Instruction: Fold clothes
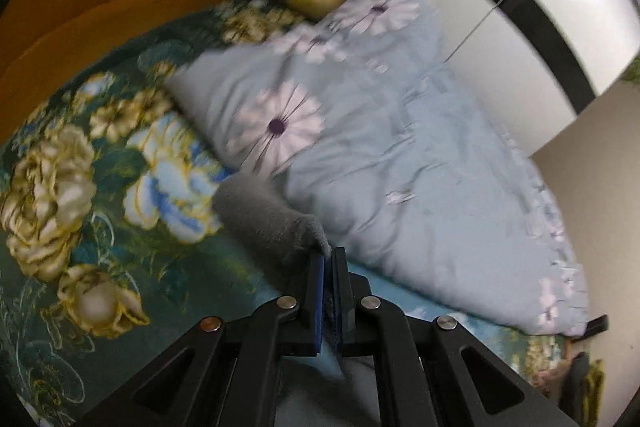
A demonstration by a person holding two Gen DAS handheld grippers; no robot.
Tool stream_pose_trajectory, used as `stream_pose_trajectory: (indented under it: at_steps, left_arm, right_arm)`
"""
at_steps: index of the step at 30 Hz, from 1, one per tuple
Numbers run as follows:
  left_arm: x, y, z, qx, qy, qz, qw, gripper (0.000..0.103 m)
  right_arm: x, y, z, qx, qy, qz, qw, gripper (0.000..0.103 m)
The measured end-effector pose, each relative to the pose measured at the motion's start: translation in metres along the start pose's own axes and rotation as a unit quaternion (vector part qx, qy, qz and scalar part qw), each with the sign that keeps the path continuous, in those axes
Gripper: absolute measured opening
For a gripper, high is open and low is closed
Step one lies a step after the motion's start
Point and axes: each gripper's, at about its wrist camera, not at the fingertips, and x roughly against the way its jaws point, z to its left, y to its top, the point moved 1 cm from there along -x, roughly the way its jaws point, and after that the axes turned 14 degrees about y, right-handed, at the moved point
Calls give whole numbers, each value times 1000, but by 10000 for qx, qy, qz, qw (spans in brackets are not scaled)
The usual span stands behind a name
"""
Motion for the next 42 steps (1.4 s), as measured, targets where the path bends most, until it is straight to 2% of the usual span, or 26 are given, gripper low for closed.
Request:
stream_pose_trajectory:
  at_steps: [7,10,12,13,14,19,21,23,25,27,30,33,38,40,42]
  left_arm:
    - [-50,-10,0,-27,390,327,9987,4]
    - [-71,-16,2,-69,629,463,9969,4]
    - [-81,-19,3,-76,757,547,9956,4]
    - [-86,-21,4,-74,812,589,9949,4]
    - [-89,-22,4,-75,858,620,9944,4]
    - [-99,-26,-5,-102,1034,705,9921,4]
    - [-104,-28,-9,-113,1104,739,9911,4]
    - [-104,-26,-15,-121,1124,741,9908,4]
    - [-99,-21,-20,-116,1106,670,9915,4]
    - [-87,-13,-27,-165,1175,436,9920,4]
    - [-70,2,-39,-271,1312,90,9909,4]
    - [-72,23,-58,-406,1445,-44,9887,4]
    - [-118,47,-99,-459,1602,244,9857,4]
    - [-136,49,-112,-544,1614,425,9845,4]
    - [-148,54,-122,-692,1474,650,9845,6]
  right_arm:
    - [-35,9,-16,43,-390,308,9988,4]
    - [-47,12,-25,56,-528,500,9973,8]
    - [-53,12,-31,42,-596,626,9962,20]
    - [-54,11,-35,-20,-588,668,9960,42]
    - [-54,8,-40,-100,-571,699,9959,56]
    - [-69,-2,-63,-393,-589,944,9930,57]
    - [-76,2,-68,-557,-546,825,9935,54]
    - [-81,7,-70,-706,-366,704,9943,14]
    - [-85,14,-64,-710,-243,692,9948,13]
    - [-88,27,-47,-537,-102,689,9961,12]
    - [-85,56,-16,-189,103,521,9984,11]
    - [-96,93,3,-6,129,329,9994,11]
    - [-149,141,-7,-322,-302,235,9988,11]
    - [-166,145,-18,-503,-528,251,9970,11]
    - [-173,144,-24,-563,-702,276,9956,11]
